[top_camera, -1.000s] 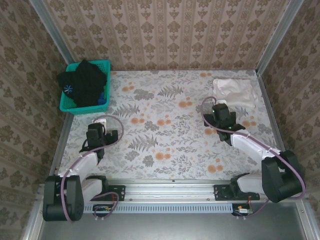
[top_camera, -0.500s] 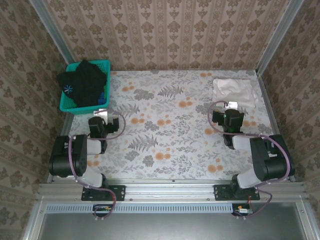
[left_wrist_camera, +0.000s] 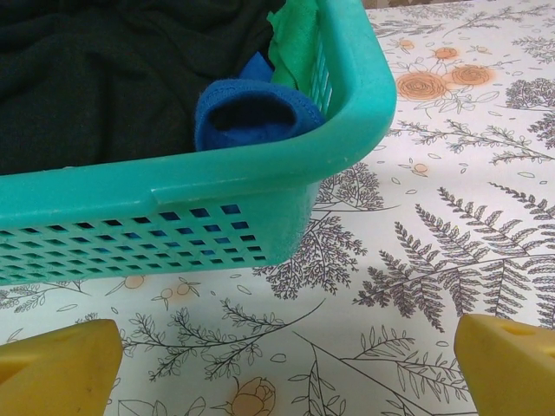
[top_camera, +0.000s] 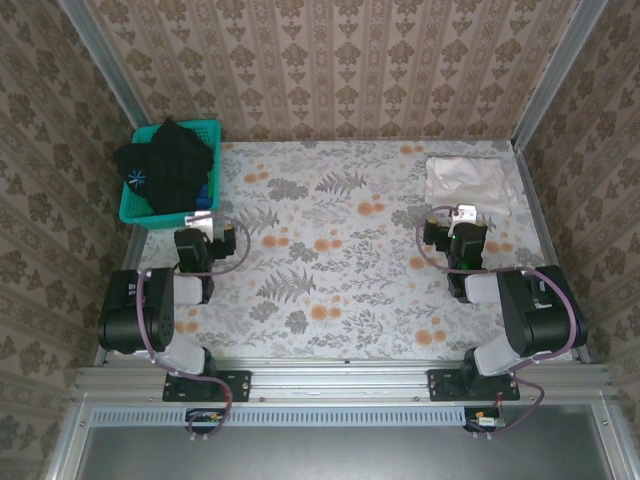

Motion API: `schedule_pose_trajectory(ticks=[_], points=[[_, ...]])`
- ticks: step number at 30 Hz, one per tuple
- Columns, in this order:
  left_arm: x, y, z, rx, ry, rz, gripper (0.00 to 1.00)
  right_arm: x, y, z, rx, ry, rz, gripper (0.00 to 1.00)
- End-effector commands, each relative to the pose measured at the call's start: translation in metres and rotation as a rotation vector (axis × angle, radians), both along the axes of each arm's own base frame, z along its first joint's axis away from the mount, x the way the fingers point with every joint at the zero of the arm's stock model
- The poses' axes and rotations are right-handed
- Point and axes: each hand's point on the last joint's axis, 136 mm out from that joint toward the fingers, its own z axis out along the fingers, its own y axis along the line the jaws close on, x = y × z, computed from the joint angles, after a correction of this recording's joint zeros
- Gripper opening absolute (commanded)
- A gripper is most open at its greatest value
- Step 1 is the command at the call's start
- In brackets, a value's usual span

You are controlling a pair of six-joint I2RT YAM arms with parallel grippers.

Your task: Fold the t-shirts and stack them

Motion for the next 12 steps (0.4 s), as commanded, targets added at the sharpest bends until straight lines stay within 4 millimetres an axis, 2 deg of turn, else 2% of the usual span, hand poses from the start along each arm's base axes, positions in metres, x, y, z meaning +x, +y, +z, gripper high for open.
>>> schedule_pose_trajectory(ticks=[1, 12], points=[[0.0060, 0.0010, 0.0121, -0.002, -0.041, 0.010, 1.00, 0.0051, 0.0049, 0.0071, 0.013, -0.038, 0.021, 1.00], [0.0060, 0.0007, 0.0119, -0.001, -0.040, 0.010, 1.00, 0.0050, 0.0073, 0.0074, 0.014, -0.039, 0.035, 1.00]])
